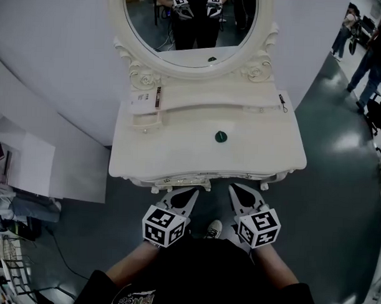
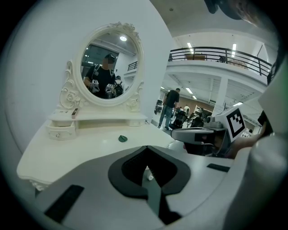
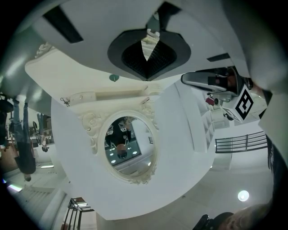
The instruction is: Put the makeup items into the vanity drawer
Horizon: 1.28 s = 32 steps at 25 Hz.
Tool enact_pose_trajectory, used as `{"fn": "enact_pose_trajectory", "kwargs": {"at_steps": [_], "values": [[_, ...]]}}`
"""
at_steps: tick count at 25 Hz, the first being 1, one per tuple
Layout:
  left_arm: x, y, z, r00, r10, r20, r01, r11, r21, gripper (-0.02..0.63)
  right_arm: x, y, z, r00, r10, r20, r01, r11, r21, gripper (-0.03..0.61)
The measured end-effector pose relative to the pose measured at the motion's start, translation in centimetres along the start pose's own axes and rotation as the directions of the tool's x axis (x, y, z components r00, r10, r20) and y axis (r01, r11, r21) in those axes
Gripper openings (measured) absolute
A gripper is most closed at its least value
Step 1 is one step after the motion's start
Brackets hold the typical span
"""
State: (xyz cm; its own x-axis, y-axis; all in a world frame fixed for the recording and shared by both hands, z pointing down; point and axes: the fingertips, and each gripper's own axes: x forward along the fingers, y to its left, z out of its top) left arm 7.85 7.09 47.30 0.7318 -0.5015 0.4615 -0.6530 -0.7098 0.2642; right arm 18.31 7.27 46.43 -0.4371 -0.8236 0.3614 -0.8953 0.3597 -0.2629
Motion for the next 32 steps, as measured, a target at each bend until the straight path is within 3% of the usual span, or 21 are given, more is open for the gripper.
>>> {"fn": "enact_pose_trajectory", "kwargs": {"at_steps": [11,21,32], "values": [[0.1,1.8,0.2,1.0,-0.026,0.012,0.026,1.0,-0.002,0.008,2.5,0.8,0.7,1.0,0.001,0.004,-0.001,1.0,-0.025,0.028],[1.4,7.1,2.3,0.997,-0.073,0.005,0.073,0.996,0.056,0.008,7.8,0.1,2.2,0.995,-0.097,0.004,0.097,0.995,-0.019,0.028],[5.0,11.9,2.8,0.991,-0.133,-0.028,0.134,0.989,0.067,0.008,12.7,-2.5,2.8,0.974,-0.226,-0.017,0.226,0.974,0.0,0.028]]}}
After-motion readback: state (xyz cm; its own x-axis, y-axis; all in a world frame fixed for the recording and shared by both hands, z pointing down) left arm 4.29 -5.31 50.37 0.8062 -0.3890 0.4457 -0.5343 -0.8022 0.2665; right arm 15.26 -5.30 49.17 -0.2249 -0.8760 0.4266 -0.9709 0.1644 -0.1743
